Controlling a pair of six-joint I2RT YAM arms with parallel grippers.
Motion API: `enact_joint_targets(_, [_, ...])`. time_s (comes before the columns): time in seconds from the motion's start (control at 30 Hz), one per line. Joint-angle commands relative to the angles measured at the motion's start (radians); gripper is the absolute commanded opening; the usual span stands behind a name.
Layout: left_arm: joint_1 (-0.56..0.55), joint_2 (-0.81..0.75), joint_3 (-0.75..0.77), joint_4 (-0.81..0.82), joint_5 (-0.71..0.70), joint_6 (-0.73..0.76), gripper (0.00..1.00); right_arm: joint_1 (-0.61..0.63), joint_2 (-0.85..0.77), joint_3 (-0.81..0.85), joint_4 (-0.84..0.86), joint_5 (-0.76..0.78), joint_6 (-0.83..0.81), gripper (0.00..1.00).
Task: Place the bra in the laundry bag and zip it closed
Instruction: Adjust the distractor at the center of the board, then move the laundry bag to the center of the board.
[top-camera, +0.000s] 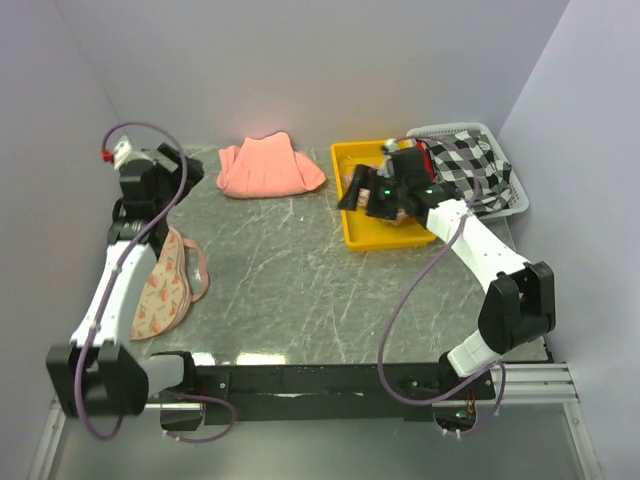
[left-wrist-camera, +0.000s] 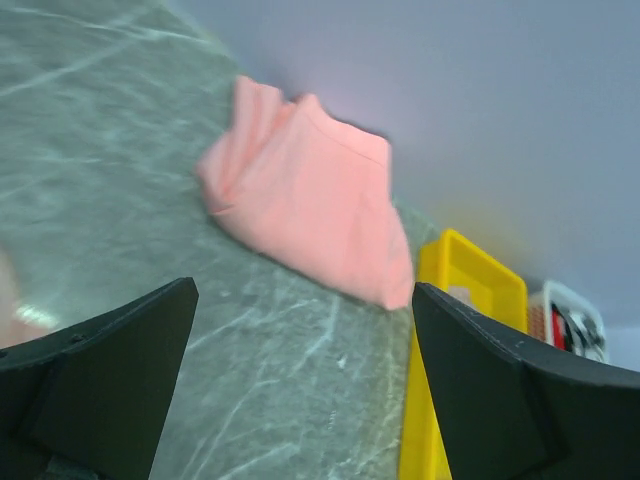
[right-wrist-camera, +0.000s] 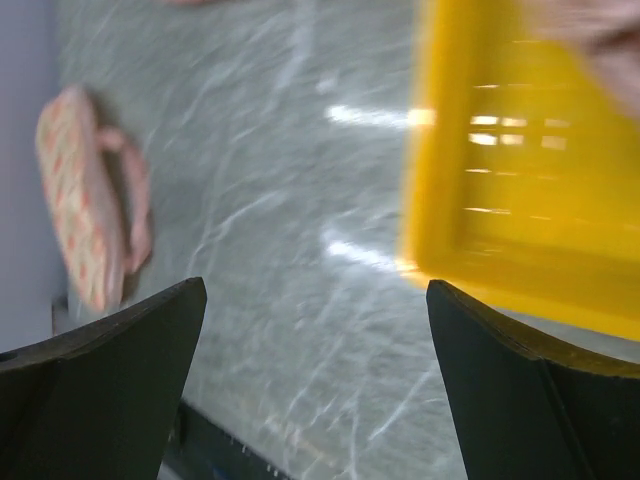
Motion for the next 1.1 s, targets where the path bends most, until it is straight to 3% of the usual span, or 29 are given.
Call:
enact_joint_targets(0.0, [0.02, -0.139, -0.124, -0.233, -0.231, -0.023, 0.96, 0.181, 0.03, 0.132, -0.024, -0.146, -0.088, 0.99])
enact_joint_targets(0.13, [0.026, -0.217, -0.189, -0.33, -0.311, -0.044, 0.97, 0.265, 0.105, 0.111, 0.067, -0.182, -0.027, 0.94])
enact_joint_targets(0.2, [0.047, -0.254, -0.198, -0.397, -0.323, -0.054, 0.96, 0.282, 0.134, 0.076, 0.136, -0.223, 0.015, 0.87])
enact_joint_targets(0.43, [0.077, -0.329, -0.287, -0.528, -0.311, -0.064, 0.97, 0.337, 0.207, 0.123, 0.098, -0.199, -0.005, 0.9])
enact_joint_targets(0.57, [0.077, -0.36, -0.321, -0.524, -0.278, -0.054, 0.96, 0.339, 0.197, 0.096, 0.104, -0.197, -0.007, 0.91])
enact_joint_targets(0.7, [0.075, -0.262, -0.286, -0.539, -0.227, -0.058, 0.97, 0.339, 0.173, 0.076, 0.095, -0.197, -0.016, 0.92])
enact_joint_targets(0.9, [0.077, -0.066, -0.25, -0.573, -0.285, -0.069, 0.97, 0.336, 0.104, 0.034, 0.089, -0.182, -0.027, 0.93])
enact_joint_targets(1.07, [0.074, -0.026, -0.253, -0.563, -0.326, -0.064, 0.97, 0.336, 0.061, 0.016, 0.083, -0.163, -0.039, 0.94])
